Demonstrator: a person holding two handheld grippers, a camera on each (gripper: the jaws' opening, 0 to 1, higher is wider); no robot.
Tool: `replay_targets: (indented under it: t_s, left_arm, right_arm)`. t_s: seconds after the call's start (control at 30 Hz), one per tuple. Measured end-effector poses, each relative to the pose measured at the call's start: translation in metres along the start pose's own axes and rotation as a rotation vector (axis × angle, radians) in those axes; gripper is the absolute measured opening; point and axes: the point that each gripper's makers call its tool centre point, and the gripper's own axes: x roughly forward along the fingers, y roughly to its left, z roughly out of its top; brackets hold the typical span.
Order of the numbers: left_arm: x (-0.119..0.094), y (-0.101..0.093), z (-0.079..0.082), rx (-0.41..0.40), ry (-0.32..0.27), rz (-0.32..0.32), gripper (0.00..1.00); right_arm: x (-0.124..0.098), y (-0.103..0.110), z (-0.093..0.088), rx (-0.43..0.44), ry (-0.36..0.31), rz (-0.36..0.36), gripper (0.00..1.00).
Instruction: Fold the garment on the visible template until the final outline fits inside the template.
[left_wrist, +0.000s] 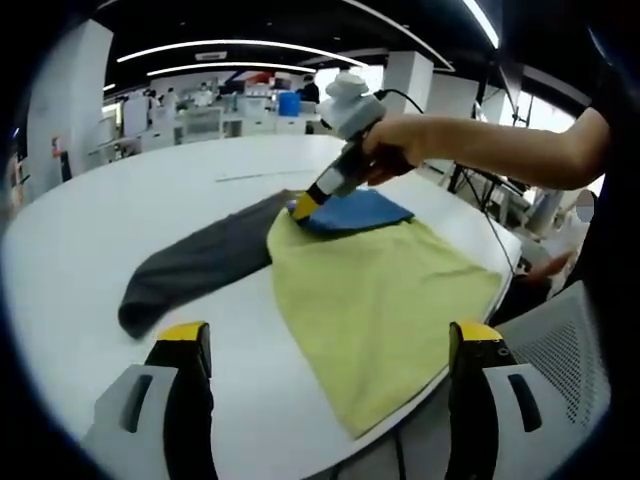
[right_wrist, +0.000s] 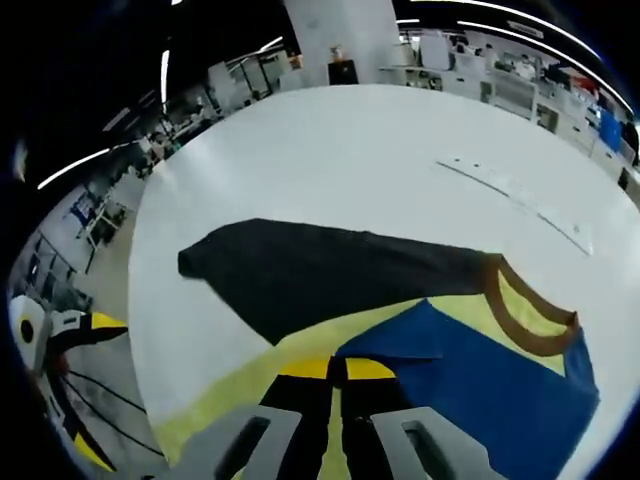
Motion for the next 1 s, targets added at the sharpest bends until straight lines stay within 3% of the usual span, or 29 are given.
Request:
replay_targets:
  t_s: [0.3, 0.43, 0.6, 0.93, 1.0]
  left_arm:
    - [-0.001, -0.001, -0.002, -0.001, 0.002, -0.001, 0.96]
    - [-0.002, 0.0, -0.003, -0.006, 0.001, 0.005, 0.96]
    - [-0.002, 0.001, -0.001, -0.001, -0.003, 0.012, 0.96]
    - [-0.002, 0.006, 0.005, 0.018, -0.011, 0.028, 0.99]
    - [-0.002, 0.006, 0.006, 0.021, -0.011, 0.032, 0.99]
  right_arm:
    - [0.012, 0.007, -0.005, -0.008, 0.018, 0.025, 0.01]
    - [0.012, 0.025, 0.007, -0.017, -0.03, 0.114, 0.05]
    - [0.01, 0.023, 0.012, -0.041, -0.041, 0.108, 0.1]
    - [-0.011, -0.008, 0.005, -0.107, -0.026, 0.005, 0.47]
    - [-0.016, -0.017, 0.004, -0.102, -0.029, -0.006, 0.51]
